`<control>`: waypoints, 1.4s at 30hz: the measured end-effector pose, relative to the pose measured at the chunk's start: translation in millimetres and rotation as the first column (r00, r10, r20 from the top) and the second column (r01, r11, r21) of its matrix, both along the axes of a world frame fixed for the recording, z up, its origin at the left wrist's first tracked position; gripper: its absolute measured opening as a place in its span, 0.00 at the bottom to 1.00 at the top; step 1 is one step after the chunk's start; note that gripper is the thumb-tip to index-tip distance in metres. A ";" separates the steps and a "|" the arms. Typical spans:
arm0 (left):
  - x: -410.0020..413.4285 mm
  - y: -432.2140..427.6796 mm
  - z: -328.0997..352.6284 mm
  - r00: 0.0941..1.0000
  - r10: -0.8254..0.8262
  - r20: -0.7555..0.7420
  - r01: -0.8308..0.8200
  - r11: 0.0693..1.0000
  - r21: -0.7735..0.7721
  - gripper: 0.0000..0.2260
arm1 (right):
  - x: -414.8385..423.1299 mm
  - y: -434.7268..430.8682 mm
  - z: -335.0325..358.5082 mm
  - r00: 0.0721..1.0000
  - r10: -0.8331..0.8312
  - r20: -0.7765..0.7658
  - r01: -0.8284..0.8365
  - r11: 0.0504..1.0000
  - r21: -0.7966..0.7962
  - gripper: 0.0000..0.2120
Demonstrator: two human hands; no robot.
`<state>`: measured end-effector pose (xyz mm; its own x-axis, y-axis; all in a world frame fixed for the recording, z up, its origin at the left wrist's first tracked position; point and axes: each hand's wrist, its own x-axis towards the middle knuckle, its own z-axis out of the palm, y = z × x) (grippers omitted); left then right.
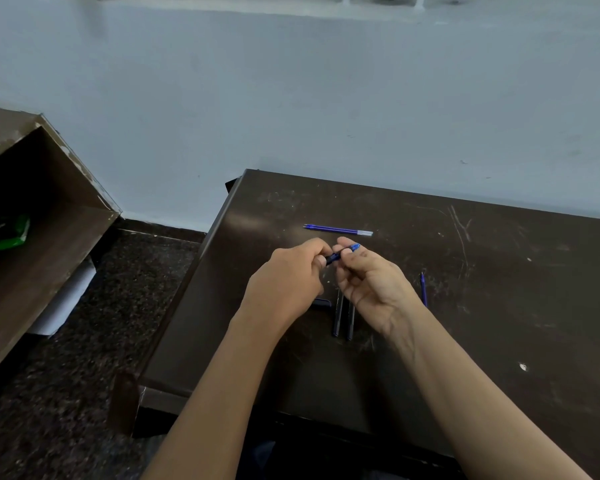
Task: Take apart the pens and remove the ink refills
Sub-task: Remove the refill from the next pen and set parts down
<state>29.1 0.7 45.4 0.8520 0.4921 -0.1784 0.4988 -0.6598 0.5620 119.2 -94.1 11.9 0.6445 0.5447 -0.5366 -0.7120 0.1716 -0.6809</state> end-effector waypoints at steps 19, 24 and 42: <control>-10.8 17.6 6.4 0.951 0.309 0.009 -0.309 0.950 0.031 0.13 | 3.9 11.3 -21.7 0.143 0.737 0.660 0.228 0.625 -0.747 0.17; -11.2 17.8 7.0 0.952 0.304 0.029 -0.304 0.952 0.013 0.13 | -13.3 23.2 -38.0 -0.055 0.901 0.430 0.172 0.433 -0.885 0.16; -6.8 8.0 14.3 0.961 0.229 -0.154 -0.253 0.954 -0.161 0.12 | -25.2 20.8 -9.2 0.873 0.336 0.352 -0.210 0.913 -0.350 0.07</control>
<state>22.3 8.7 59.7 0.6745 0.6305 -0.3841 0.7084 -0.4063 0.5771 94.0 -73.3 2.7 0.6842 0.5895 -0.4293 -0.3585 -0.2408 -0.9019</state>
